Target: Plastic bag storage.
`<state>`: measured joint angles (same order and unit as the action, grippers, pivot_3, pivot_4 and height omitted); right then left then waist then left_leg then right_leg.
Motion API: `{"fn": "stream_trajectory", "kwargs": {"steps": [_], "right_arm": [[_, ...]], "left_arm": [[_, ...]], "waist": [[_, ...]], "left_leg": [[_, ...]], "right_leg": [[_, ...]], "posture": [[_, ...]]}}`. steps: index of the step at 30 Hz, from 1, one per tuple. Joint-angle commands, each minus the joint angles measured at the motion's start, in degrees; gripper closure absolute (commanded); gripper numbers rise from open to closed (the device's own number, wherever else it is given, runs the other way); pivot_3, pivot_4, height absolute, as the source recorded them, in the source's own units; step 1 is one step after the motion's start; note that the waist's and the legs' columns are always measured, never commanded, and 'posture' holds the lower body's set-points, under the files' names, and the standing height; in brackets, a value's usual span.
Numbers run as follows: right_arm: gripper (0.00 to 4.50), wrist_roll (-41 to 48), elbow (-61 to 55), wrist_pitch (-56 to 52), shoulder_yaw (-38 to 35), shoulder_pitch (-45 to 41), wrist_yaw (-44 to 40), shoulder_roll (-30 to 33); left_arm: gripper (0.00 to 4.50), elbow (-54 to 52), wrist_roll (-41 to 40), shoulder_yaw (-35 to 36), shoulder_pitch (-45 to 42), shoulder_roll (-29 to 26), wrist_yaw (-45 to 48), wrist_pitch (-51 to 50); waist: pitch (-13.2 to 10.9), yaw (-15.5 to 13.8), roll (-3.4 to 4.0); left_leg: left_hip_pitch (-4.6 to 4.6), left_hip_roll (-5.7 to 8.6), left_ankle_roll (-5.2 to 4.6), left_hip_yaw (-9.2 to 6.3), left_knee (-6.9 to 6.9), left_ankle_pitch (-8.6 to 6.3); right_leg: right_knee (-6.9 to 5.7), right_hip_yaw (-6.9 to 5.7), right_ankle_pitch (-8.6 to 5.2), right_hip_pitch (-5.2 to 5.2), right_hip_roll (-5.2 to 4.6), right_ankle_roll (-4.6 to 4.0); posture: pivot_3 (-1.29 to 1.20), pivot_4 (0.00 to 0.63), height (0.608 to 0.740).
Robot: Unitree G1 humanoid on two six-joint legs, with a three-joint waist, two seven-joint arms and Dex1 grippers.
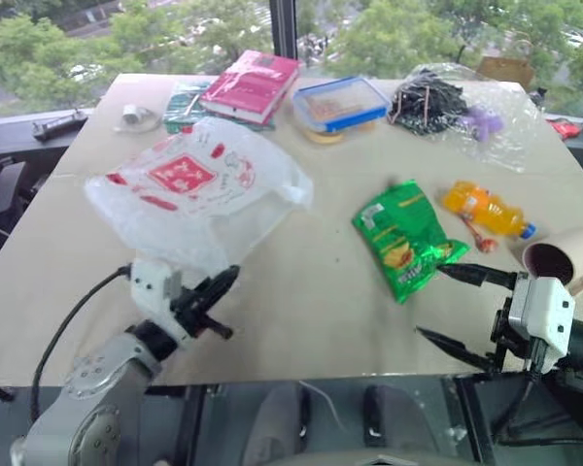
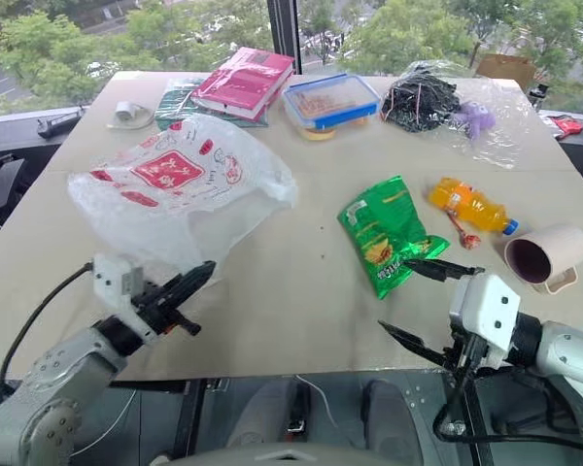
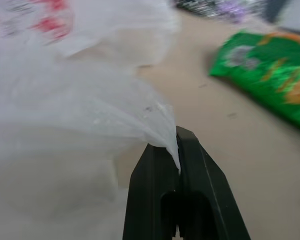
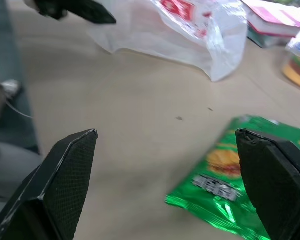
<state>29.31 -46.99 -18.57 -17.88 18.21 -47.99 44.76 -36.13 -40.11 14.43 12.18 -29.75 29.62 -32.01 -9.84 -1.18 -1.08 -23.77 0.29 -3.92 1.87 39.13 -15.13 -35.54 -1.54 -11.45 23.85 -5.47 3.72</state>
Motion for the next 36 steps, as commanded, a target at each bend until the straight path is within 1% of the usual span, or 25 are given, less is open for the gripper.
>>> {"fn": "stream_trajectory", "kwargs": {"steps": [1,5,7,9,12,14,17,18,19,20,21,23,26,29,32,36], "right_arm": [[0.00,-1.10,-2.54,-2.57,-0.70,0.08,3.59,-0.01],[0.00,-0.97,-3.98,-8.47,0.06,-0.80,7.73,0.53],[0.00,-0.78,-4.87,-11.25,0.45,-1.34,9.71,0.41],[0.00,-0.76,-5.44,-13.09,1.34,-1.64,10.96,0.16],[0.00,-2.14,-5.56,-13.33,3.66,-2.10,12.29,-0.47],[0.00,-2.80,-5.38,-13.04,4.69,-2.33,12.71,-0.78],[0.00,-3.58,-3.97,-11.94,5.64,-2.82,12.42,-1.07],[0.00,-3.71,-3.46,-11.60,5.77,-3.01,12.12,-1.10],[0.00,-3.80,-2.89,-11.21,5.91,-3.23,11.71,-1.10],[0.00,-3.88,-2.46,-10.86,6.03,-3.39,11.37,-1.09],[0.00,-3.93,-2.00,-10.53,6.22,-3.63,11.03,-1.06],[0.00,-4.11,-1.22,-10.21,6.79,-4.29,10.68,-1.14],[0.00,-4.48,-0.53,-9.94,8.02,-5.30,10.44,-1.32],[0.00,-4.56,0.26,-9.82,9.68,-6.67,10.25,-1.64],[0.00,-4.34,1.58,-9.87,11.29,-8.97,9.78,-2.06],[0.00,-4.68,4.12,-9.26,13.18,-11.96,8.76,-2.52]], "left_arm": [[4.47,0.13,-2.50,-3.16,-3.23,-0.91,3.67,-0.92],[4.47,1.88,-4.48,-5.23,-4.88,-1.27,8.89,-0.83],[4.47,1.84,-5.93,-4.94,-3.93,-1.72,11.36,-0.81],[4.47,2.28,-5.99,-4.02,-0.97,-2.68,14.51,0.34],[4.47,3.46,-3.93,-3.63,1.19,-3.83,17.02,3.06],[4.47,3.77,-3.56,-3.53,1.38,-3.87,17.33,3.87],[4.47,4.29,-2.59,-2.83,1.72,-3.85,17.00,4.95],[3.94,4.17,-3.41,-2.36,2.06,-3.93,17.43,4.72],[3.68,3.92,-3.81,-1.99,2.47,-4.09,17.61,4.63],[3.30,3.84,-4.05,-1.63,3.01,-4.12,17.67,4.59],[2.79,3.98,-3.95,-1.21,3.68,-4.05,17.69,4.84],[2.01,4.05,-3.67,0.04,5.09,-3.58,16.99,5.36],[0.72,4.16,-2.70,2.43,7.96,-2.85,16.74,7.46],[0.72,4.11,-6.13,7.54,11.12,-2.35,16.29,6.97],[0.72,5.41,-8.76,13.12,13.86,-3.09,16.94,6.09],[0.72,4.72,-13.82,18.74,14.28,-3.69,12.37,2.52]], "waist": [[0.00,0.04,0.00],[-0.01,0.31,0.03],[-0.01,0.34,0.04],[-0.01,0.34,0.04],[-0.02,0.31,0.06],[-0.03,0.09,0.07],[-0.03,0.17,0.07],[-0.03,0.22,0.07],[-0.03,0.27,0.07],[-0.03,0.29,0.07],[-0.03,0.29,0.07],[-0.04,0.39,0.09],[-0.06,0.36,0.12],[-0.06,0.37,0.11],[-0.08,0.41,0.09],[-0.14,0.35,0.15]], "left_leg": [[0.00,0.00,0.00,0.00,0.00,0.00],[-0.01,-0.01,-0.24,0.00,-0.01,0.15],[0.00,-0.02,-0.25,0.00,0.00,0.15],[0.00,-0.02,-0.25,0.00,0.00,0.15],[-0.02,-0.02,-0.24,0.00,-0.02,0.13],[-0.03,-0.02,-0.02,-0.02,-0.01,0.01],[-0.03,0.01,-0.01,-0.02,0.01,0.01],[-0.03,0.02,-0.01,-0.02,0.00,0.00],[-0.03,0.03,-0.01,-0.02,0.00,0.00],[-0.04,0.03,-0.01,-0.02,0.00,0.00],[-0.04,0.03,-0.01,-0.02,0.00,0.00],[-0.03,0.02,-0.05,-0.02,0.00,0.02],[-0.03,-0.01,-0.25,-0.03,-0.01,0.13],[-0.03,-0.01,-0.01,-0.03,-0.01,0.00],[-0.04,-0.01,0.00,-0.07,-0.01,0.00],[-0.04,-0.01,0.00,-0.07,-0.01,0.00]], "right_leg": [[0.00,0.00,0.00,0.00,0.01,0.00],[-0.01,0.03,0.01,-0.04,0.04,-0.01],[-0.02,0.02,0.01,-0.03,0.04,-0.02],[-0.02,0.02,0.00,-0.03,0.01,-0.01],[-0.01,0.03,0.00,0.00,-0.18,-0.02],[-0.01,-0.03,-0.01,0.04,-0.24,-0.01],[-0.01,-0.04,-0.02,0.03,-0.31,0.02],[-0.01,-0.03,-0.02,0.03,-0.31,0.02],[-0.01,-0.03,-0.02,0.03,-0.31,0.02],[-0.01,-0.03,-0.01,0.03,-0.29,0.01],[-0.01,-0.03,-0.01,0.03,-0.27,0.01],[-0.01,-0.03,-0.01,0.04,-0.24,0.01],[-0.01,-0.03,-0.02,0.04,-0.22,0.01],[-0.01,-0.03,-0.02,0.04,-0.28,0.02],[0.00,-0.08,-0.03,0.04,-0.32,0.03],[0.00,-0.08,-0.07,0.05,-0.31,0.10]], "posture": [[0.00,0.150,0.740],[0.00,0.150,0.740],[0.00,0.150,0.740],[0.00,0.150,0.740],[0.00,0.150,0.740],[0.00,0.150,0.740],[0.00,0.150,0.740],[0.00,0.150,0.740],[0.00,0.150,0.740],[0.00,0.150,0.740],[0.00,0.150,0.740],[0.00,0.150,0.740],[0.00,0.150,0.740],[0.00,0.150,0.740],[0.00,0.150,0.740],[0.00,0.150,0.740]]}}
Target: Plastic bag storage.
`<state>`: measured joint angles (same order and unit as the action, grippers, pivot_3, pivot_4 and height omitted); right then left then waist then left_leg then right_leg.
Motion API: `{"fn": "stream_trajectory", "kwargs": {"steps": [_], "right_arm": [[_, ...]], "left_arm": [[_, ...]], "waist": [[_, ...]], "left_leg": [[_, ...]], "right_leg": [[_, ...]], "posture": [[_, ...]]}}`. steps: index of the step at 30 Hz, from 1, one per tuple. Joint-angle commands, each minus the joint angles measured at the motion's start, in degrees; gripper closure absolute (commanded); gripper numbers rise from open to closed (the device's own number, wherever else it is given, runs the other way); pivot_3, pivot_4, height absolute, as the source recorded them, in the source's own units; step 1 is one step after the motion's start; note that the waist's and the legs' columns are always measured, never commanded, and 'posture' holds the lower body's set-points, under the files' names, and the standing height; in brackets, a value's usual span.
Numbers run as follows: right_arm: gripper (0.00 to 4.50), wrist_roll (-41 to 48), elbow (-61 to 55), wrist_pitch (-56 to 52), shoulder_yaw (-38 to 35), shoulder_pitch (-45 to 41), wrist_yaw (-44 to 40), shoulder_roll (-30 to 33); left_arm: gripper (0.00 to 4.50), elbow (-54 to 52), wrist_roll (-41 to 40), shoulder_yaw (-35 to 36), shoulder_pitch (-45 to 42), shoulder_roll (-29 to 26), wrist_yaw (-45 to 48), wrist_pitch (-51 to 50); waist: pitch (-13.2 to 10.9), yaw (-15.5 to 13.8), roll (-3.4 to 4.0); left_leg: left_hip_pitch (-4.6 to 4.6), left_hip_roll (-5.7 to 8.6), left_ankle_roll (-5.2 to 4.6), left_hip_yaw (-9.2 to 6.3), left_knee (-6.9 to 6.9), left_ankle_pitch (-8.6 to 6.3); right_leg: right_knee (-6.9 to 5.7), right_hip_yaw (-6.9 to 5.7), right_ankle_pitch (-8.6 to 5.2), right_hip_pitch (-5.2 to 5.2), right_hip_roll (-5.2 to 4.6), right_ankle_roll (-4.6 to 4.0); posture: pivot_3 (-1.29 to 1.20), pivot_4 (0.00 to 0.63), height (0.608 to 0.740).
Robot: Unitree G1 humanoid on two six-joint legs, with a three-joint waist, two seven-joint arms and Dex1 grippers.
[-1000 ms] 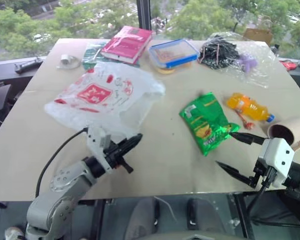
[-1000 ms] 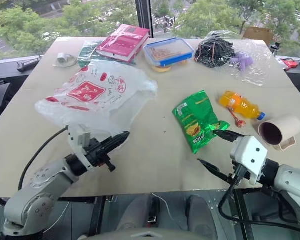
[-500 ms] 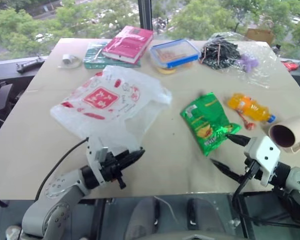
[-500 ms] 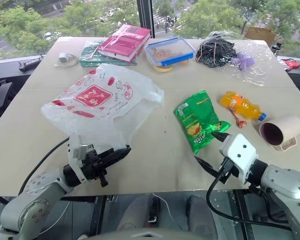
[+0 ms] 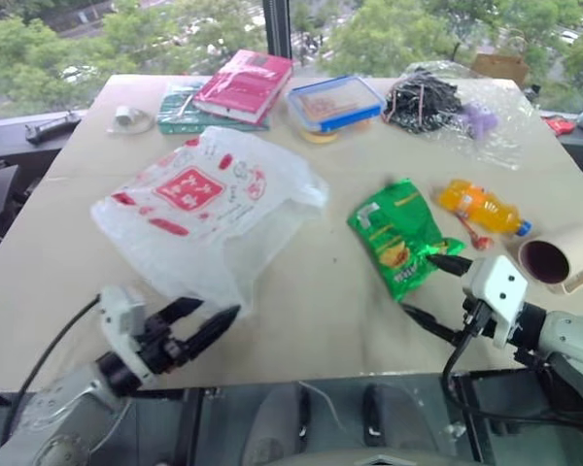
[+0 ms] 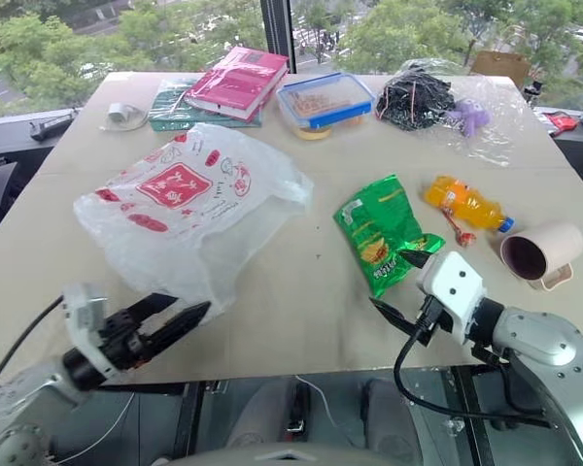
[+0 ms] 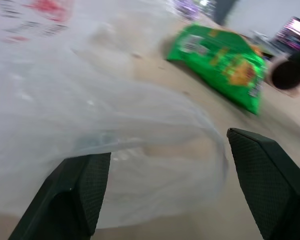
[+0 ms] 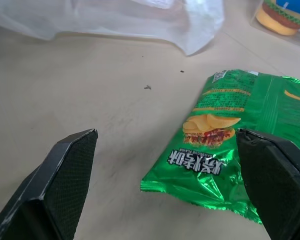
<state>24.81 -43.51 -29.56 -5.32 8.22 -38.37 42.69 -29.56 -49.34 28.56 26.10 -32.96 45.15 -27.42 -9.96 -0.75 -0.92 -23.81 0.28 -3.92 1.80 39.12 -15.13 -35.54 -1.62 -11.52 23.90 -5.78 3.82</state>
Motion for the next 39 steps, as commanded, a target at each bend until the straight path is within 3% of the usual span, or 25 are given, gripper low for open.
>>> {"fn": "stream_trajectory", "kwargs": {"steps": [1,7,13,16,19,24,29,32,33,39], "right_arm": [[0.00,-0.23,1.22,1.87,0.97,-2.61,-1.02,-0.57],[0.00,-0.35,3.26,2.56,2.71,-5.14,-1.98,-1.15],[0.00,-0.73,5.06,2.73,4.46,-8.13,-2.44,-1.85],[0.00,-1.08,4.90,2.40,4.65,-8.65,-2.12,-2.02],[0.00,-1.00,3.75,1.55,3.75,-7.91,-1.42,-2.05],[0.00,-1.22,1.38,0.68,1.87,-5.20,-0.18,-1.54],[0.00,-1.23,-0.47,-0.52,0.98,-3.46,1.20,-1.76],[0.00,-1.87,-0.50,-2.49,1.05,-2.85,3.03,-2.01],[0.00,-2.25,-0.25,-3.06,1.14,-2.87,3.70,-2.09],[0.00,-3.81,0.20,-4.95,1.84,-3.20,6.25,-2.65]], "left_arm": [[0.72,-3.18,-5.09,5.53,1.15,-0.54,-3.93,-2.48],[0.72,-6.77,-17.91,10.08,4.50,-1.70,-8.51,-8.64],[0.72,-8.03,-15.06,7.48,2.43,-6.02,-8.79,-9.72],[0.72,-9.26,-12.94,1.34,-4.04,-4.57,-16.51,-10.53],[0.72,-9.66,-15.69,-1.93,-8.15,-2.31,-22.42,-11.99],[0.72,-7.97,-29.01,-3.11,-12.41,2.15,-37.03,-13.71],[2.79,-5.93,-41.18,-3.29,-17.31,2.67,-44.23,-11.95],[4.19,-5.08,-43.94,-4.30,-20.43,0.48,-43.43,-12.90],[4.39,-4.99,-44.50,-4.87,-21.30,-0.05,-43.23,-13.17],[4.39,-2.59,-47.23,-11.00,-29.49,-1.47,-43.66,-14.81]], "waist": [[-0.01,-0.09,-0.02],[-0.04,-0.06,-0.03],[-0.07,-0.14,0.02],[-0.08,-0.33,0.04],[-0.06,-0.19,-0.01],[-0.08,-0.09,0.00],[-0.07,-0.23,-0.01],[-0.07,-0.17,-0.02],[-0.07,-0.15,-0.02],[-0.07,-0.33,-0.02]], "left_leg": [[0.00,0.00,0.00,-0.01,0.00,0.00],[-0.02,0.03,-0.01,-0.02,-0.01,-0.01],[0.00,0.03,0.01,-0.03,0.00,0.00],[-0.01,0.08,0.02,-0.03,0.00,0.01],[-0.02,0.12,0.01,-0.03,0.00,0.01],[-0.02,0.06,-0.07,-0.04,-0.05,0.25],[0.06,0.07,0.00,-0.11,-0.04,0.13],[0.06,0.13,0.10,-0.17,0.04,0.09],[0.06,0.15,0.10,-0.17,0.04,0.10],[0.04,0.20,0.08,-0.13,0.04,0.37]], "right_leg": [[0.00,-0.02,-0.01,-0.01,0.00,0.01],[0.04,-0.01,0.05,-0.01,-0.03,-0.08],[0.01,-0.04,0.05,-0.01,0.02,-0.08],[0.01,-0.05,0.05,-0.03,0.09,-0.08],[0.01,0.00,0.08,-0.04,0.21,-0.11],[0.00,0.05,0.08,-0.07,0.18,-0.12],[-0.07,-0.02,0.08,-0.12,0.00,-0.12],[-0.11,-0.10,0.09,-0.13,0.05,-0.13],[-0.12,-0.10,0.09,-0.13,0.22,-0.13],[-0.12,-0.05,0.09,-0.15,0.29,-0.13]], "posture": [[0.00,0.150,0.740],[0.00,0.150,0.740],[0.00,0.150,0.740],[0.00,0.150,0.740],[0.00,0.150,0.740],[0.00,0.150,0.740],[0.00,0.150,0.740],[0.00,0.150,0.740],[0.00,0.150,0.740],[0.00,0.150,0.740]]}}
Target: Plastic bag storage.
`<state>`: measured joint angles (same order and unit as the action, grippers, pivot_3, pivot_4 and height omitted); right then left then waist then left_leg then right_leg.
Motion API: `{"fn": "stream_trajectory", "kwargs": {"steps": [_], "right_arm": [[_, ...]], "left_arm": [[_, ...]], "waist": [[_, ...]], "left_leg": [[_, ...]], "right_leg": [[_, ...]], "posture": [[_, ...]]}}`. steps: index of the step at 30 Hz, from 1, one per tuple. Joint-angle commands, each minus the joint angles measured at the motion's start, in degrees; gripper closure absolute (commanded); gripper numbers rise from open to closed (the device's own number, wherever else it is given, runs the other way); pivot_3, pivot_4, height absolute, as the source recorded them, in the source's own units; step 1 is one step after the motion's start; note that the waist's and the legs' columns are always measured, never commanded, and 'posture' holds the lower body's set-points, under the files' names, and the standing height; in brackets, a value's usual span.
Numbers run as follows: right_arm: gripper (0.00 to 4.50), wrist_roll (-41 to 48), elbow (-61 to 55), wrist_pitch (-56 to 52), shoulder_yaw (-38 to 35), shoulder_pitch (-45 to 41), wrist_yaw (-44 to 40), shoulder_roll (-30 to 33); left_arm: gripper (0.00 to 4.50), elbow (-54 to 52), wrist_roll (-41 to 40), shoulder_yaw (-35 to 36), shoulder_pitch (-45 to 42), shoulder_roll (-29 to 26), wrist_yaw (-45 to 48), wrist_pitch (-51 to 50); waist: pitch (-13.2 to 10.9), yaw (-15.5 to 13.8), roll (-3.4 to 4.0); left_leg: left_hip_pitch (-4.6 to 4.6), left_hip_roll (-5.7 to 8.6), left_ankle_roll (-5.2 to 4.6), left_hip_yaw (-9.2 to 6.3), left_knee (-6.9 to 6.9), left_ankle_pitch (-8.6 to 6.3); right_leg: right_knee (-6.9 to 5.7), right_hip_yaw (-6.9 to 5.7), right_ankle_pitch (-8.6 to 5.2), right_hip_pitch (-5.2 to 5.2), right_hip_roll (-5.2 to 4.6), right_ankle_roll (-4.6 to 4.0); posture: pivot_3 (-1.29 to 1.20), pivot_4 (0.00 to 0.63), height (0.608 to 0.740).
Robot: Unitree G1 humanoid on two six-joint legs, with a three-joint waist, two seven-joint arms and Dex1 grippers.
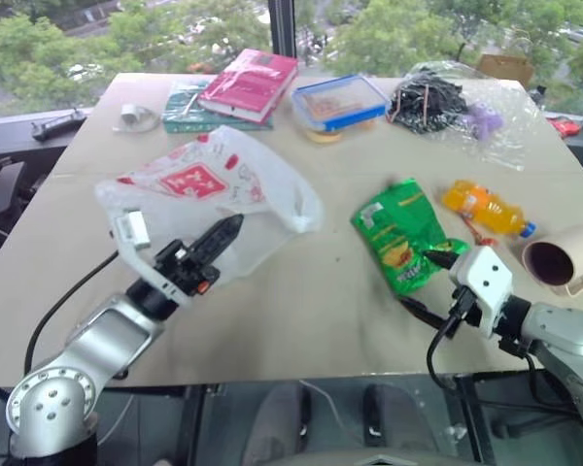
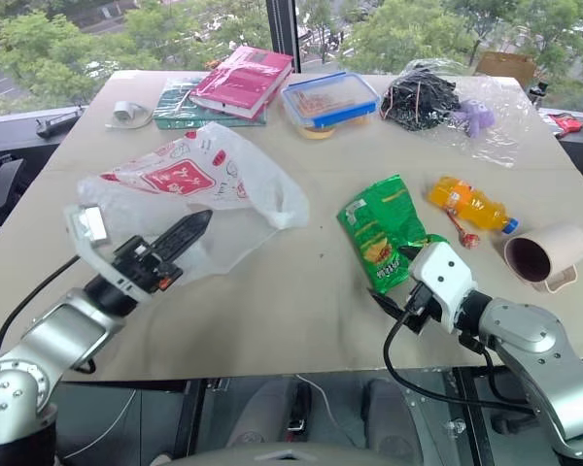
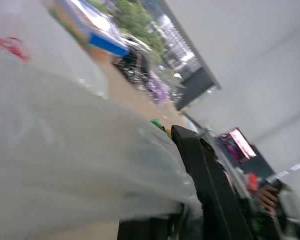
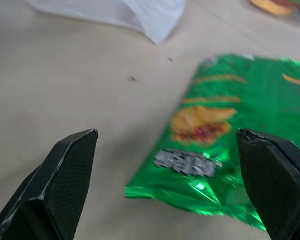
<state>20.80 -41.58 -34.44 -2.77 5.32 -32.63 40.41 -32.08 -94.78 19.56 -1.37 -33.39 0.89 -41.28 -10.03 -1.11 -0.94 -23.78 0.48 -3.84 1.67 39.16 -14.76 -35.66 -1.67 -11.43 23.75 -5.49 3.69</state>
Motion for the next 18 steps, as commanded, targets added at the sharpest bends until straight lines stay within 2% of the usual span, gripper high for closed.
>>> {"fn": "stream_trajectory", "kwargs": {"steps": [1,4,8,12,14,16,18], "right_arm": [[0.00,0.09,-2.16,0.06,-0.34,-0.50,0.43,-0.41],[0.00,-1.11,-2.43,0.66,1.31,-1.57,0.74,-0.78],[0.00,-2.43,-1.47,1.30,3.28,-2.71,1.57,-2.19],[0.00,-2.96,-1.16,1.59,4.25,-3.08,1.53,-3.32],[0.00,-3.14,-0.30,2.26,4.83,-3.43,0.93,-3.54],[0.00,-3.03,0.86,2.97,5.43,-4.30,0.19,-3.92],[0.00,-2.79,2.00,3.41,5.87,-5.41,-0.60,-4.21]], "left_arm": [[4.39,0.32,-1.67,-2.46,-2.17,-1.35,1.18,-1.41],[4.39,0.61,0.31,-2.97,-0.58,-2.79,3.55,-2.68],[4.39,-2.07,6.94,-2.50,4.72,-6.29,8.46,-3.85],[2.68,-6.01,9.43,-0.19,8.69,-7.38,8.16,-2.35],[1.84,-10.54,20.55,1.19,12.83,-7.83,6.50,0.36],[1.84,-13.72,29.88,3.60,18.71,-6.82,6.26,3.53],[1.84,-15.88,36.85,5.58,25.58,-6.37,10.84,7.05]], "waist": [[0.00,0.08,0.00],[-0.01,0.50,0.01],[-0.03,0.36,0.05],[-0.04,0.10,0.01],[-0.04,0.19,0.01],[-0.04,0.47,0.01],[-0.04,0.69,0.00]], "left_leg": [[-0.01,0.00,0.00,0.00,0.00,0.00],[0.02,-0.03,0.01,0.07,-0.03,0.01],[0.04,-0.15,0.03,0.09,-0.06,0.01],[0.00,-0.15,0.05,0.07,-0.06,0.00],[0.02,-0.12,0.27,0.07,-0.06,-0.14],[0.02,-0.10,0.29,0.10,-0.07,-0.15],[0.05,-0.12,0.31,0.22,-0.15,-0.15]], "right_leg": [[0.00,0.01,0.00,0.01,0.03,0.00],[0.00,0.10,0.00,0.02,0.10,0.00],[0.00,0.13,-0.01,0.03,0.24,0.00],[0.02,0.10,-0.02,0.05,0.15,0.00],[0.04,0.09,-0.01,0.04,0.07,0.00],[0.06,0.12,-0.01,0.03,0.05,0.00],[0.07,0.22,-0.01,0.08,0.08,-0.01]], "posture": [[0.00,0.150,0.740],[0.00,0.150,0.740],[0.00,0.150,0.740],[0.00,0.150,0.740],[0.00,0.150,0.740],[0.00,0.150,0.740],[0.00,0.150,0.740]]}}
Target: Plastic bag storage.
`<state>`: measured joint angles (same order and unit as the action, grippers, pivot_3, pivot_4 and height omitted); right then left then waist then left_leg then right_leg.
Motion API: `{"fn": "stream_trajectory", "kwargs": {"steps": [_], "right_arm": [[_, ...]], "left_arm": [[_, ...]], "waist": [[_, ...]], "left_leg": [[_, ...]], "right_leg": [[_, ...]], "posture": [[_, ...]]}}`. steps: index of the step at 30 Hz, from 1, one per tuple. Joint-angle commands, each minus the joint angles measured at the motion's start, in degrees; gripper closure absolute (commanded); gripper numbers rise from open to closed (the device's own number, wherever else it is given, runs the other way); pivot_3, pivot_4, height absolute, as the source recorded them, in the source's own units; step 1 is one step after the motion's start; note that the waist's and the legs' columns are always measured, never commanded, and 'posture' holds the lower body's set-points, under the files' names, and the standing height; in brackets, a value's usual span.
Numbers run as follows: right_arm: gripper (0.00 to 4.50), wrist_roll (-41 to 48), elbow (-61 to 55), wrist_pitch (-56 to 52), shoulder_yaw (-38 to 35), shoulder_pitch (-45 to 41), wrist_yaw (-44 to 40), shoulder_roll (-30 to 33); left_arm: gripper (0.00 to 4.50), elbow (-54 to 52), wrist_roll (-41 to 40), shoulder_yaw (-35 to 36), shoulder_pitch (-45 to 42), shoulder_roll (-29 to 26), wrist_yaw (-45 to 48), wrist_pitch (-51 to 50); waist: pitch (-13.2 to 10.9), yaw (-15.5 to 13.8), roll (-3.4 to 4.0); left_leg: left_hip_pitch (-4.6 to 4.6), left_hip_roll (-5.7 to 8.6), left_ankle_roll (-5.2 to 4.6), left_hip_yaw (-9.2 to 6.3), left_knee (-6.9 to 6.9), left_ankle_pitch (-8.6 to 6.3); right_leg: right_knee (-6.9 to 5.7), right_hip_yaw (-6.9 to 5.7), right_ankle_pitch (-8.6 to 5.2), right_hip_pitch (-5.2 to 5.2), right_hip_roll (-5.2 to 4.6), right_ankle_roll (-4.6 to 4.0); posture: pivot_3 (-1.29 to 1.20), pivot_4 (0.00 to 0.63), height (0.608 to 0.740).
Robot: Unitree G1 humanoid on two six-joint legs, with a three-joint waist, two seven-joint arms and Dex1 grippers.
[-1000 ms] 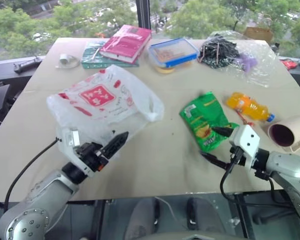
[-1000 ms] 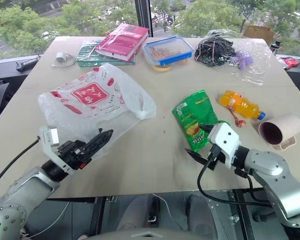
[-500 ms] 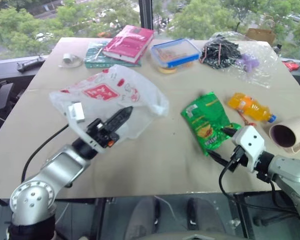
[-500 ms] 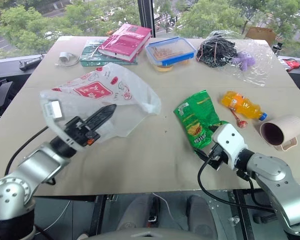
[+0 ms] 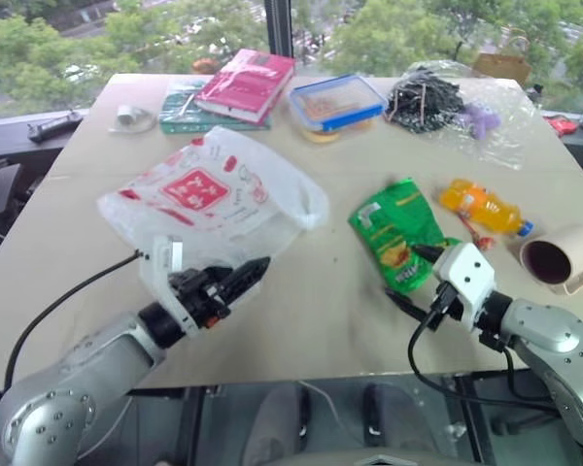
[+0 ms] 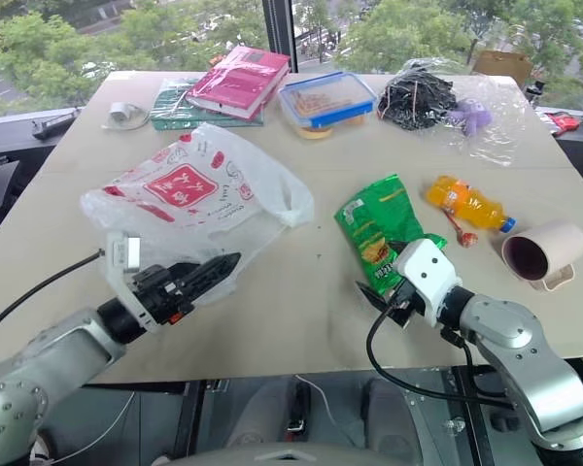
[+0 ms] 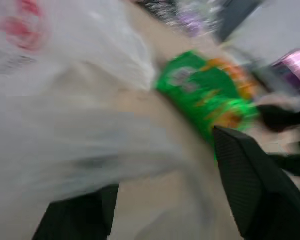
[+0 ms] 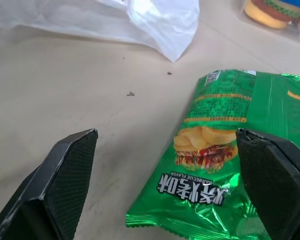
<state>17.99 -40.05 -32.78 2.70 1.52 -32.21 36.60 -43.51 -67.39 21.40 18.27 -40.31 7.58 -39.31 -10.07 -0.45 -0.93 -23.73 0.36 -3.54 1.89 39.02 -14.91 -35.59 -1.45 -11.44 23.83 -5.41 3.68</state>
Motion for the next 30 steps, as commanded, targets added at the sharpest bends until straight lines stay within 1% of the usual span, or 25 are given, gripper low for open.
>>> {"fn": "stream_trajectory", "kwargs": {"steps": [1,3,5,7,13,14,17,19,20,22,23,24,25,26,27,28,30], "right_arm": [[0.00,0.48,0.94,1.90,0.44,-2.22,-1.49,-0.61],[0.00,1.78,1.69,2.23,0.15,-3.08,-2.71,-0.94],[0.00,2.11,2.13,3.16,-0.14,-3.05,-4.08,-0.69],[0.00,2.35,2.31,4.40,-0.56,-2.35,-5.54,-0.17],[0.00,3.21,4.38,6.69,-2.11,-1.83,-7.85,-0.01],[0.00,3.46,4.70,6.72,-2.48,-1.90,-8.02,-0.03],[0.00,4.20,4.93,5.98,-3.42,-2.07,-8.26,0.14],[0.00,5.41,4.60,5.15,-4.34,-1.76,-8.60,0.33],[0.00,5.60,4.89,5.15,-4.55,-1.76,-9.02,0.66],[0.00,5.27,4.56,5.10,-4.42,-1.85,-9.23,1.31],[0.00,5.31,4.67,4.99,-4.39,-2.20,-9.22,1.40],[0.00,5.48,4.52,4.72,-4.42,-2.50,-9.09,1.43],[0.00,5.60,3.99,4.48,-4.45,-2.59,-8.89,1.49],[0.00,5.75,3.32,4.13,-4.52,-2.55,-8.65,1.51],[0.00,5.84,2.48,3.68,-4.63,-2.50,-8.27,1.55],[0.00,5.86,1.89,3.38,-4.76,-2.52,-7.94,1.61],[0.00,5.67,0.98,2.89,-4.80,-2.80,-6.92,1.32]], "left_arm": [[1.84,-5.06,11.57,4.91,9.34,1.22,6.45,6.67],[1.84,-5.49,15.72,6.92,16.13,2.77,11.34,10.16],[1.84,-5.10,18.50,8.50,20.61,4.78,15.00,13.37],[1.84,-5.10,21.18,9.62,24.38,6.49,19.29,16.89],[1.84,-5.30,18.76,12.42,27.65,9.69,25.60,20.10],[1.84,-4.99,19.27,12.69,28.26,10.15,26.30,20.53],[1.84,-4.18,23.95,13.54,32.38,12.92,31.68,26.09],[1.84,-4.63,25.46,14.16,34.38,14.57,35.00,29.78],[1.84,-4.68,26.08,14.42,34.62,15.01,35.82,31.14],[1.84,-5.34,26.74,15.26,35.11,14.43,40.25,34.64],[1.84,-5.78,27.28,15.24,34.33,14.03,41.10,35.79],[1.84,-6.56,26.32,15.15,32.22,12.74,39.12,34.21],[1.84,-6.94,25.30,14.48,26.97,10.56,33.48,30.57],[1.84,-6.78,27.49,12.76,20.90,8.72,27.96,27.23],[1.84,-6.21,27.95,10.66,14.05,6.06,21.61,21.54],[1.84,-5.66,28.08,8.27,7.51,3.61,16.27,15.77],[1.84,-5.46,29.79,3.01,-4.05,-0.99,7.60,4.18]], "waist": [[0.00,0.01,0.00],[-0.01,-0.07,0.01],[-0.01,-0.54,0.01],[-0.01,-0.66,0.00],[-0.02,-0.29,0.02],[-0.02,-0.16,0.02],[-0.02,-0.06,-0.01],[-0.03,-0.17,-0.02],[-0.04,-0.29,-0.03],[-0.04,-0.52,-0.06],[-0.04,-0.49,-0.06],[-0.04,-0.44,-0.05],[-0.05,-0.52,-0.02],[-0.08,-0.93,0.12],[-0.10,-1.54,0.21],[-0.12,-1.78,0.16],[-0.09,-1.65,0.07]], "left_leg": [[-0.02,-0.02,0.00,0.00,-0.01,0.00],[-0.05,-0.03,0.00,0.02,-0.06,-0.01],[-0.10,-0.03,-0.23,0.01,-0.09,-0.15],[-0.13,-0.01,-0.24,-0.05,-0.09,-0.16],[-0.18,-0.02,-0.25,-0.08,-0.09,-0.18],[-0.19,-0.02,-0.25,-0.08,-0.09,-0.18],[-0.23,-0.02,-0.27,-0.06,-0.16,-0.18],[-0.26,-0.02,-0.29,-0.04,-0.19,-0.19],[-0.29,-0.01,-0.29,-0.03,-0.19,-0.19],[-0.32,-0.01,-0.30,-0.04,-0.19,-0.19],[-0.33,-0.01,-0.30,-0.06,-0.19,-0.19],[-0.33,-0.01,-0.29,-0.06,-0.18,-0.19],[-0.33,-0.01,-0.29,-0.06,-0.18,-0.19],[-0.33,-0.01,-0.29,-0.07,-0.18,-0.19],[-0.31,0.00,-0.27,-0.13,-0.16,-0.15],[-0.27,0.02,-0.22,-0.18,-0.11,-0.10],[-0.24,-0.06,-0.22,-0.26,0.06,-0.08]], "right_leg": [[0.01,0.00,0.00,0.05,0.02,0.00],[0.04,-0.01,0.00,0.10,0.00,-0.01],[0.08,-0.06,-0.01,0.21,-0.09,-0.01],[0.09,-0.15,-0.03,0.21,-0.40,0.01],[0.16,-0.26,-0.16,0.22,-0.53,0.23],[0.16,-0.27,-0.15,0.23,-0.53,0.22],[0.18,-0.26,-0.04,0.32,-0.47,0.03],[0.23,-0.26,-0.05,0.35,-0.46,0.02],[0.24,-0.26,-0.05,0.37,-0.46,0.02],[0.25,-0.30,-0.08,0.39,-0.48,0.07],[0.25,-0.35,-0.17,0.39,-0.48,0.22],[0.25,-0.35,-0.18,0.38,-0.49,0.23],[0.25,-0.34,-0.18,0.38,-0.50,0.24],[0.23,-0.36,-0.19,0.38,-0.50,0.25],[0.16,-0.45,-0.19,0.34,-0.46,0.25],[0.02,-0.54,-0.19,0.30,-0.28,0.26],[-0.08,-0.57,-0.18,0.17,-0.08,0.26]], "posture": [[0.00,0.150,0.740],[0.00,0.150,0.740],[0.00,0.150,0.740],[0.00,0.150,0.740],[0.00,0.150,0.740],[0.00,0.150,0.740],[0.00,0.150,0.740],[0.00,0.150,0.740],[0.00,0.150,0.740],[0.00,0.150,0.740],[0.00,0.150,0.740],[0.00,0.150,0.740],[0.00,0.150,0.740],[0.00,0.150,0.740],[0.00,0.150,0.740],[0.00,0.150,0.740],[0.00,0.150,0.740]]}}
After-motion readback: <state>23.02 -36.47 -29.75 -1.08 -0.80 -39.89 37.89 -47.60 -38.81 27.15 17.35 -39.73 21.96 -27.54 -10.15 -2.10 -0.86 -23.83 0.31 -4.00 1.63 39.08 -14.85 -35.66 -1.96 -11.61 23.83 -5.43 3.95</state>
